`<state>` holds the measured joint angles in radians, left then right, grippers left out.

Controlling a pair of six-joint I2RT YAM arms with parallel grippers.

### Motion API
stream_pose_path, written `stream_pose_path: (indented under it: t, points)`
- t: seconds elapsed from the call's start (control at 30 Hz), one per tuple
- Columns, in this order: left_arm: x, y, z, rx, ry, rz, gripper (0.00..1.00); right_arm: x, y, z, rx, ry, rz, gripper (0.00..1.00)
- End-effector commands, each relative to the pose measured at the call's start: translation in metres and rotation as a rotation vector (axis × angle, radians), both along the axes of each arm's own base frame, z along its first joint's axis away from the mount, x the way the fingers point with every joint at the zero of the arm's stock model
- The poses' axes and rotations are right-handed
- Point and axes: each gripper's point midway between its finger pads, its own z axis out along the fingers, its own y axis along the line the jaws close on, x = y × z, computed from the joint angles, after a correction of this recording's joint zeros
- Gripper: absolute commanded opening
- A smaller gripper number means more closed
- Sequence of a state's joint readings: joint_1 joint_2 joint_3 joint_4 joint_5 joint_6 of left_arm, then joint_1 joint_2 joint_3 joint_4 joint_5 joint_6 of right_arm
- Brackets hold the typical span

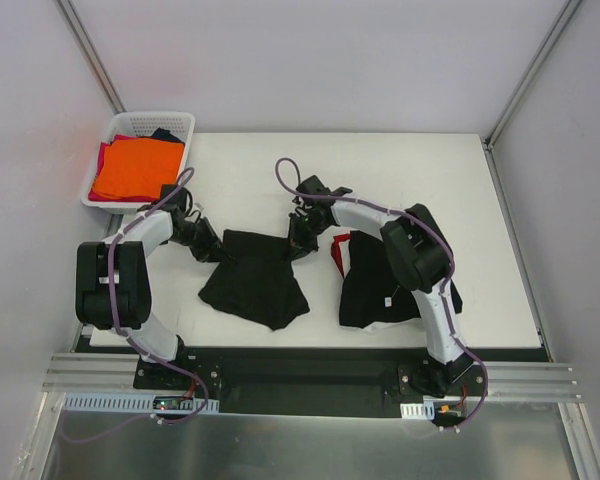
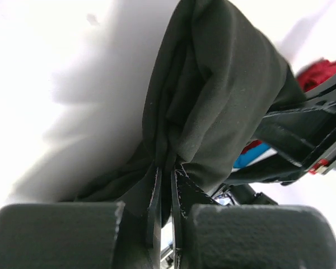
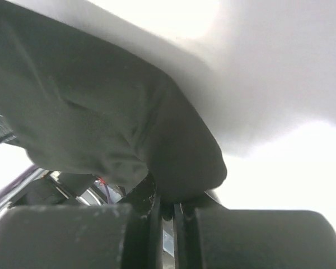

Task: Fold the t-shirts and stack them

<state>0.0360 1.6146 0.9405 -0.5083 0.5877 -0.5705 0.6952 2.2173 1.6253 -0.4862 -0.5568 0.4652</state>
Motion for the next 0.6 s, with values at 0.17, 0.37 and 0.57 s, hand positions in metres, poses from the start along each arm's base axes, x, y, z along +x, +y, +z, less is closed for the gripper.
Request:
stream_pose_path:
  t: [0.17, 0.37, 0.57]
  points:
    - [0.001, -0.032, 0.037, -0.012, -0.035, -0.034, 0.0, 0.024, -0.029, 0.1, 0.094, -0.128, -0.038, 0.01]
    - [0.001, -0.057, 0.059, -0.012, -0.073, -0.092, 0.0, 0.028, -0.059, 0.124, 0.09, -0.126, -0.087, 0.01]
    - [0.016, -0.064, 0.089, -0.011, -0.141, -0.104, 0.0, 0.022, -0.072, 0.137, 0.078, -0.151, -0.092, 0.01]
